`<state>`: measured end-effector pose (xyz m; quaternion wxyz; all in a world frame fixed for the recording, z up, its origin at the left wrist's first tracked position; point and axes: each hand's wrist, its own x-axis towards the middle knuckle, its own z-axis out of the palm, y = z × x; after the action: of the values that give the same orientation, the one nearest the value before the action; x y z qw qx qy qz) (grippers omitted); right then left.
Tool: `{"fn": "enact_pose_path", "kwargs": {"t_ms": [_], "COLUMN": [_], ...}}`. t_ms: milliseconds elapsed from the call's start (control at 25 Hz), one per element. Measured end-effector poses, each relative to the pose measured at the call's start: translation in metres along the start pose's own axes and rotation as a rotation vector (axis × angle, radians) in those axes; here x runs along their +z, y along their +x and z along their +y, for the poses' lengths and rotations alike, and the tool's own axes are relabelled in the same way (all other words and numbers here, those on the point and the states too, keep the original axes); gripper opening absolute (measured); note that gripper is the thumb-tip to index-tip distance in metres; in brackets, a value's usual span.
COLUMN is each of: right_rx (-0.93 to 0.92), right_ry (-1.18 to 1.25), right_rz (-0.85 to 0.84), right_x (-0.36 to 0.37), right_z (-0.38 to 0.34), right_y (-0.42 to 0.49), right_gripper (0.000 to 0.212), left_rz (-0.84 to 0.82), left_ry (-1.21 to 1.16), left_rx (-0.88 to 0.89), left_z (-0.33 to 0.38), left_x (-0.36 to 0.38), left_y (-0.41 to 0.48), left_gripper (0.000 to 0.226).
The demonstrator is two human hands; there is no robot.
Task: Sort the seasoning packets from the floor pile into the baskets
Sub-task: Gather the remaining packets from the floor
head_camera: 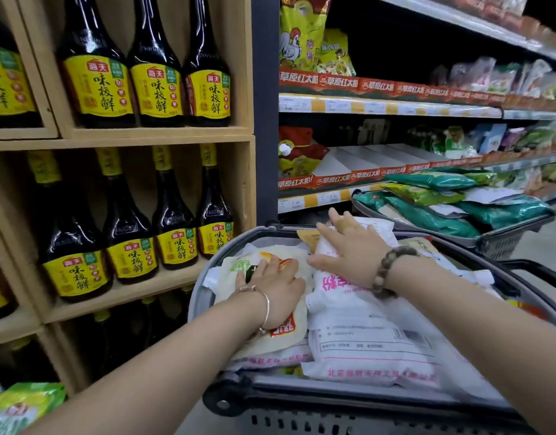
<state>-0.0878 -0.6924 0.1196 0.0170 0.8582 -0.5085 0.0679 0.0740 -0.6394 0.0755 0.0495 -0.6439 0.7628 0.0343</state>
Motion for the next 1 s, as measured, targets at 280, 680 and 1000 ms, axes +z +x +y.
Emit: {"fn": "enact_pose_path", "kwargs": {"t_ms": [280,680,1000], "right_rx": [0.019,0.012,-0.012], "right_ry": [0.043,0.032,-0.034], "right_rz": [-0.058,-0.027,-0.069], "right_x": [0.026,0.029,0.025], "right_z": [0.018,0.018,0.016], "right_y": [0.0,-0.001,-0.004], "right_gripper": [0.088,0.086,0.084], "left_rz": [-0.041,-0.019,0.027], "left_ry": [-0.042,-0.081,-0.205], "left_rx": [-0.039,-0.069,-0.146], "left_z": [0.003,0.01,0.014], "left_x": [0.0,-0.005,-0.001], "left_y": [-0.001,-0.014,-0.016], "left_gripper": [0.047,0.047,0.05]}}
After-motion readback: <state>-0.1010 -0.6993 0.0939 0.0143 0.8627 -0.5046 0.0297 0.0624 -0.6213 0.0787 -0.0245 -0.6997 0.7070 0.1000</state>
